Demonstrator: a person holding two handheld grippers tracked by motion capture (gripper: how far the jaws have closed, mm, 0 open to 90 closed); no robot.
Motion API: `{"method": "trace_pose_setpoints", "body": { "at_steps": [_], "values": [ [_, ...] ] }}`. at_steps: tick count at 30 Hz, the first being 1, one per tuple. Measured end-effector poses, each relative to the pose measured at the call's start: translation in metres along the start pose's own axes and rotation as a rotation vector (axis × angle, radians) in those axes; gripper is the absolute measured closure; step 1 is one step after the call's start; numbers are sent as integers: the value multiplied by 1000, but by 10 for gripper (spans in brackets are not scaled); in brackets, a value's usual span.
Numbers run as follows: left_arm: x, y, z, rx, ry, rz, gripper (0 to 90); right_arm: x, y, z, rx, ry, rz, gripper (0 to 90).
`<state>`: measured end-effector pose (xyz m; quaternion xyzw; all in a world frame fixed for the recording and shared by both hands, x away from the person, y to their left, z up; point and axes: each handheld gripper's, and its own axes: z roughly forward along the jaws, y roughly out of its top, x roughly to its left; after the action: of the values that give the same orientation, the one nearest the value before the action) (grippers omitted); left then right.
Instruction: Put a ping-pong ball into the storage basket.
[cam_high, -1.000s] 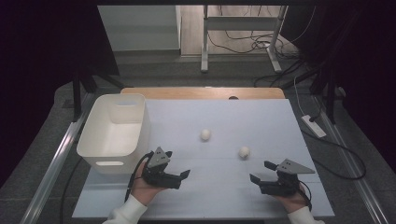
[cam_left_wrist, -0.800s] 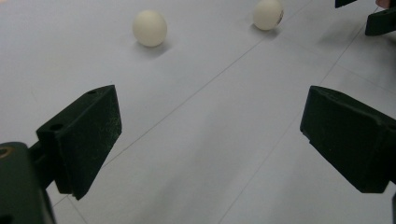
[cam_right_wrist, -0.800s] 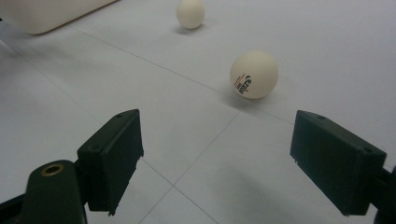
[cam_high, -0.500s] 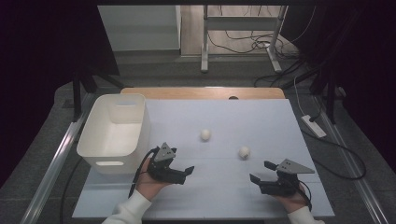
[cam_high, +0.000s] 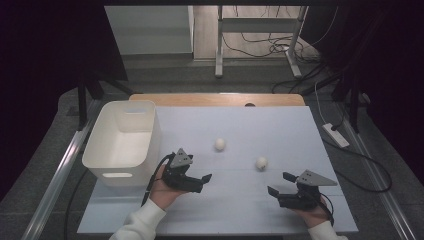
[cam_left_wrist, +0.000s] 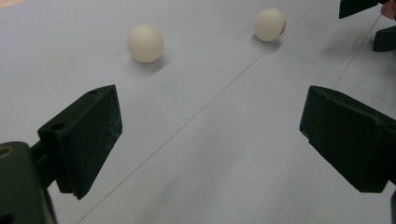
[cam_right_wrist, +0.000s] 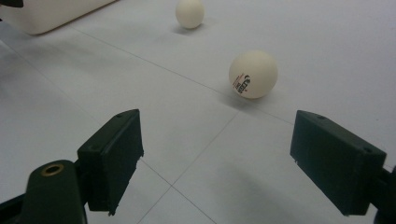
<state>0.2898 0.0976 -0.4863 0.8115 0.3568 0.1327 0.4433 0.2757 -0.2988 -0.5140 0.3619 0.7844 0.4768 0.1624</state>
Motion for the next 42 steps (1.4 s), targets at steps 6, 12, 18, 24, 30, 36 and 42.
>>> {"method": "trace_pose_setpoints", "body": {
  "at_steps": [6,12,18,24,30,36,42],
  "values": [
    [3,4,4,6,4,-3,69,0,0,0,1,-1,-2,172],
    [3,11,6,1,8,7,68,0,0,1,5,0,-4,171],
    [5,15,10,2,6,5,69,0,0,1,4,4,-2,172],
    [5,17,16,13,1,-1,69,0,0,2,4,3,0,171],
    [6,20,20,17,8,-1,69,0,0,2,0,3,1,172],
    [10,28,29,-3,-3,-30,71,0,2,-1,-15,11,0,172],
    [13,34,40,35,8,-7,71,0,2,0,-15,16,-3,173]
  ]
}}
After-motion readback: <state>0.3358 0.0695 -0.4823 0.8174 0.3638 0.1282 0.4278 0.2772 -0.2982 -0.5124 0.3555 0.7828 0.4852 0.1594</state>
